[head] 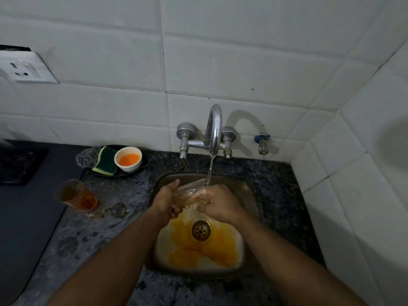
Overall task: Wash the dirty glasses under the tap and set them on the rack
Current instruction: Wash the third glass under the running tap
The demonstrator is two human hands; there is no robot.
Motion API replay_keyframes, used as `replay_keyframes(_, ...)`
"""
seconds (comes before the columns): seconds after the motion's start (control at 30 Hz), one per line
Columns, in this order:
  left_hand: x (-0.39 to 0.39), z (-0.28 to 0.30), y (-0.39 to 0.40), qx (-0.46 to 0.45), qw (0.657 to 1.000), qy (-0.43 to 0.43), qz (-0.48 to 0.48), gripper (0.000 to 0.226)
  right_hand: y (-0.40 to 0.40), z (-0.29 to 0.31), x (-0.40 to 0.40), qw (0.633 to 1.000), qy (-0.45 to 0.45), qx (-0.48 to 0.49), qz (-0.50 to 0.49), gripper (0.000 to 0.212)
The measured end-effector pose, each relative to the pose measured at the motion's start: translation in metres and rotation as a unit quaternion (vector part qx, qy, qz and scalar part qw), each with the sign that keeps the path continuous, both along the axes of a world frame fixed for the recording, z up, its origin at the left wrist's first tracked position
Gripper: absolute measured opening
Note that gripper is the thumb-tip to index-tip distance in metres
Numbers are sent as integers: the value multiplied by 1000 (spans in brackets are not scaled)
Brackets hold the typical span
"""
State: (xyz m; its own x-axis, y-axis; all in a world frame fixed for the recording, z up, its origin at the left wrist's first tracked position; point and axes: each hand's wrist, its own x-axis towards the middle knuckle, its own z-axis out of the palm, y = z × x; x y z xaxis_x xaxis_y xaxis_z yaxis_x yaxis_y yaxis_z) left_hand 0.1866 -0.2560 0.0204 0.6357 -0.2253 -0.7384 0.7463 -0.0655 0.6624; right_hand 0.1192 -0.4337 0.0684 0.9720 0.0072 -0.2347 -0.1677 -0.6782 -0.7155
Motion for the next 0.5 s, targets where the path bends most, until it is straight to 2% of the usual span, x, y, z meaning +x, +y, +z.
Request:
replay_keyframes(0.07,-2,2,-11,-70,997,18,36,50,-4,5,9,999,-6,-21,29,20)
replay_keyframes(0.13,-5,1,-21,-161,982,5,95,44,-1,7,12,1000,-3,18,13,15)
replay_keyframes(0.23,-4,-9,-26,-191,976,-54,95,54,5,9,12,997,7,73,15,24)
replay_keyframes(0.27,-3,-13,-25,-184,979,-51,72,61,4,11,11,997,12,47,51,31)
replay_keyframes(0.3,-2,-15,-24,-169,983,-44,47,68,1,11,12,995,8,-19,99,35)
replay_keyframes(0.37,1,-20,-23,-145,989,-39,1,81,-4,16,16,969,-6,-170,181,28)
replay_keyframes(0.4,0,-16,-25,-153,988,-35,0,81,-6,20,18,964,1,-190,185,22)
replay_keyframes(0.5,-5,-7,-33,-237,966,-10,99,61,1,23,22,985,7,-128,119,16)
